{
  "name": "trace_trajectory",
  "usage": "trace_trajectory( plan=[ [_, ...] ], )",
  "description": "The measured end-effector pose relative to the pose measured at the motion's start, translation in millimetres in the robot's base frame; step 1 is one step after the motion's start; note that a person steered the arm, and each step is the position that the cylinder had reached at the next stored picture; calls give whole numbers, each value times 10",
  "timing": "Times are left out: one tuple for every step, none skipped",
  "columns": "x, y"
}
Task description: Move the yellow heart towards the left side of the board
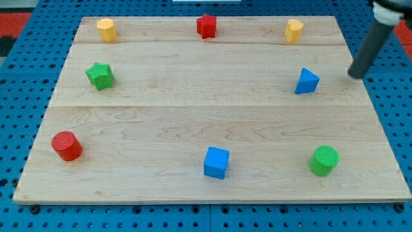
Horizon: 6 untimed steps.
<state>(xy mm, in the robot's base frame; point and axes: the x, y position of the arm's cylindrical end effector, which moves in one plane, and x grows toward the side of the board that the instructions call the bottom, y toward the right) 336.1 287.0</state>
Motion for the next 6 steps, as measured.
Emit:
trace_trajectory(
  plan=[
    [-870, -430],
    [-1060, -693],
    [-783, -1424],
    [-783, -1532],
    [-794, -1608],
    [-744, -1980]
  ],
)
